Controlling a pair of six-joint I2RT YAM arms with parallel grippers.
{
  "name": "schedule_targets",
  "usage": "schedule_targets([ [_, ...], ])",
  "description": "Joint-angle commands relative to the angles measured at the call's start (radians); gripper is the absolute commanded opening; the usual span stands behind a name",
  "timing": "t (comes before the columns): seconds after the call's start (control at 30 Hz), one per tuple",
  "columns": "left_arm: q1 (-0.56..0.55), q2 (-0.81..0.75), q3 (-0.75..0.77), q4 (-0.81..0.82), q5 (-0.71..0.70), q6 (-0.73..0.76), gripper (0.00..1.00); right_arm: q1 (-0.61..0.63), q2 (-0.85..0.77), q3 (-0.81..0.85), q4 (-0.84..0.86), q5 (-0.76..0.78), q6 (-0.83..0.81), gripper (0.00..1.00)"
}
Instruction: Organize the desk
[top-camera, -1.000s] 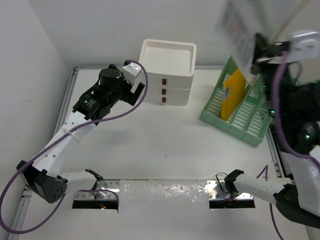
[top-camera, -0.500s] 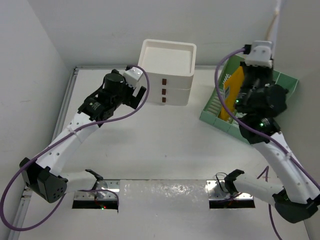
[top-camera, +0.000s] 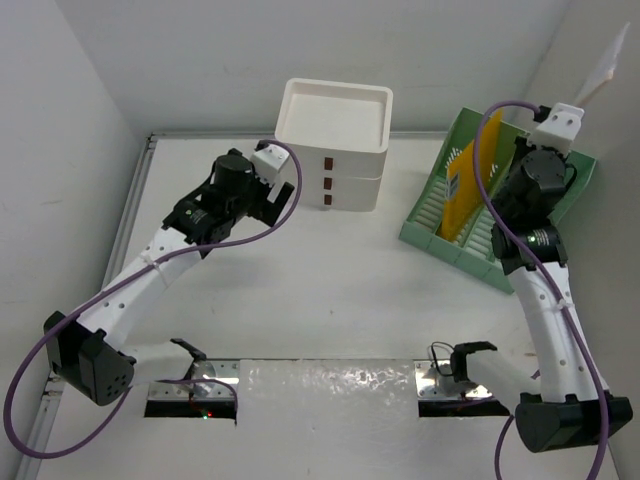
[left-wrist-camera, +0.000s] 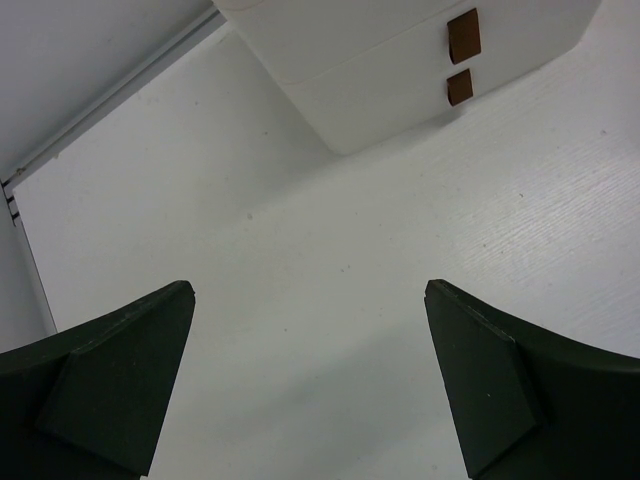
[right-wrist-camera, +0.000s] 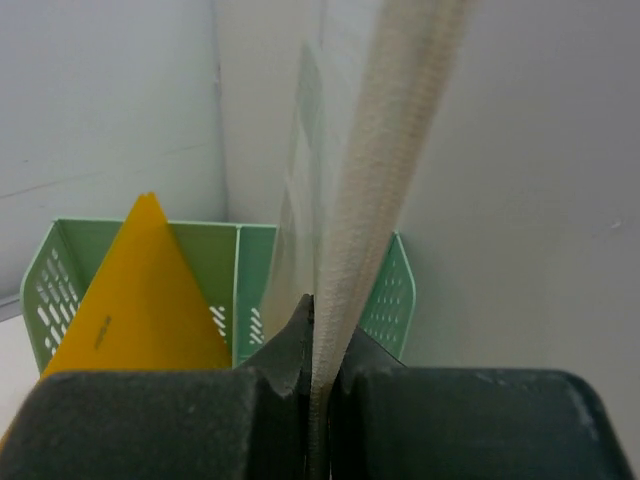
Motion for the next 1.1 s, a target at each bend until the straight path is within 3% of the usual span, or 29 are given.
schedule_targets([
  [0.0,-0.001,-0.006,-0.003,0.062,-0.003,0.001,0.99,-0.005,-0.059,-0.031,0.124,-0.01,0.109,0.0],
  [0.2,-0.001,0.006,-0.004,0.073,0.003,0.0,0.99,-0.005,-0.059,-0.187,0.311,-0.05,0.072,0.0],
  [0.33,-0.001,0.003,-0.006,0.063,0.002,0.004,1.0,-0.006,-0.064,-0.337,0.557,0.01,0.02,0.0],
  [0.57,-0.001,0.004,-0.006,0.068,-0.002,0.011,1.0,-0.015,-0.032,-0.561,0.816,0.047,0.014,0.0],
  [0.63,-0.001,0.003,-0.009,0.068,0.002,0.009,0.99,-0.019,-0.018,-0.575,0.793,0.035,0.038,0.02],
  [0.7,-0.001,0.003,-0.015,0.071,0.005,0.012,1.0,-0.02,-0.009,-0.577,0.718,0.019,0.061,0.35],
  [0.73,-0.001,0.003,-0.015,0.073,0.005,0.012,1.0,-0.02,-0.009,-0.578,0.7,0.015,0.075,0.56],
  [0.77,-0.001,0.003,-0.017,0.074,0.005,0.014,1.0,-0.022,-0.009,-0.578,0.686,0.012,0.081,0.62],
  [0.87,-0.001,0.006,-0.018,0.073,0.005,0.018,1.0,-0.034,-0.006,-0.548,0.62,0.002,0.095,0.65],
  [0.97,-0.001,0.004,-0.018,0.076,0.008,0.021,1.0,-0.068,0.02,-0.459,0.468,-0.007,0.156,0.53],
  [1.07,-0.001,0.004,-0.02,0.076,0.014,0.02,1.0,-0.132,0.066,-0.359,0.275,-0.043,0.239,0.55],
])
